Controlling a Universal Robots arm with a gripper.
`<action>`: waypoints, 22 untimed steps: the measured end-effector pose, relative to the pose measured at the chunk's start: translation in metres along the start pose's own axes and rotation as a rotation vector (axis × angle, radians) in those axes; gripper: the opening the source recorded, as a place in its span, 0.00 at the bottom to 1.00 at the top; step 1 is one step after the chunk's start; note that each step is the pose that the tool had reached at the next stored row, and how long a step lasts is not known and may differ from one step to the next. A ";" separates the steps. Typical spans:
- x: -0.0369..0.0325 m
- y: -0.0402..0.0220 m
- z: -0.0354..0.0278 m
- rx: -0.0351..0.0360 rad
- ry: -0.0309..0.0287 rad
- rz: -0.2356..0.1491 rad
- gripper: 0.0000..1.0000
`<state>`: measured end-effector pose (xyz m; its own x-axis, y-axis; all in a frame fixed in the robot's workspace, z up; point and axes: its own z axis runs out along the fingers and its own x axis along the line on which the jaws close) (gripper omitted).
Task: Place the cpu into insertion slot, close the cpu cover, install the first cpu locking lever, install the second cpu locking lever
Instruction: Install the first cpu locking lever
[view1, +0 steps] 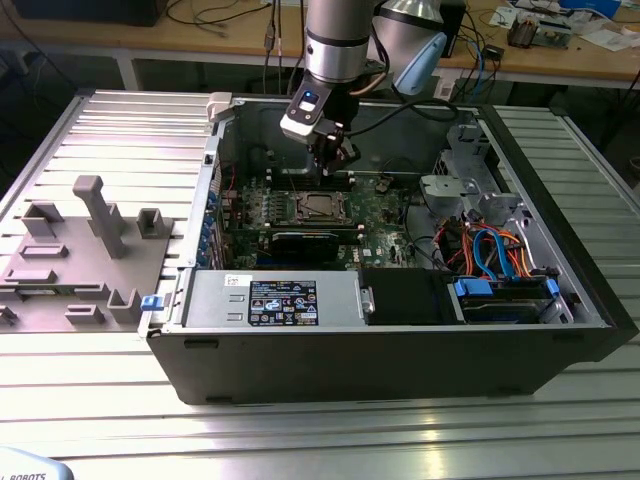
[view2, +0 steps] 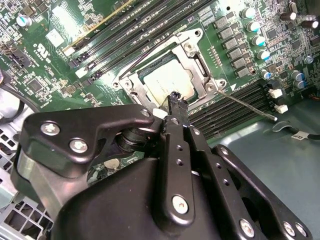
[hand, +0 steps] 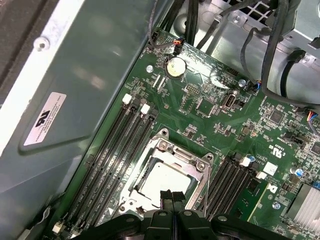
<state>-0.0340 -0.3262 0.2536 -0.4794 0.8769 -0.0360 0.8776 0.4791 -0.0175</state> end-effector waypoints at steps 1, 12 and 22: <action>0.0000 0.0000 0.0000 0.0000 0.0000 -0.001 0.11; 0.0000 0.0000 0.0000 -0.0007 -0.0004 -0.021 0.11; 0.0000 0.0000 0.0000 -0.0013 -0.0007 -0.038 0.11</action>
<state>-0.0340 -0.3262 0.2536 -0.5121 0.8582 -0.0361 0.8589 0.5118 -0.0175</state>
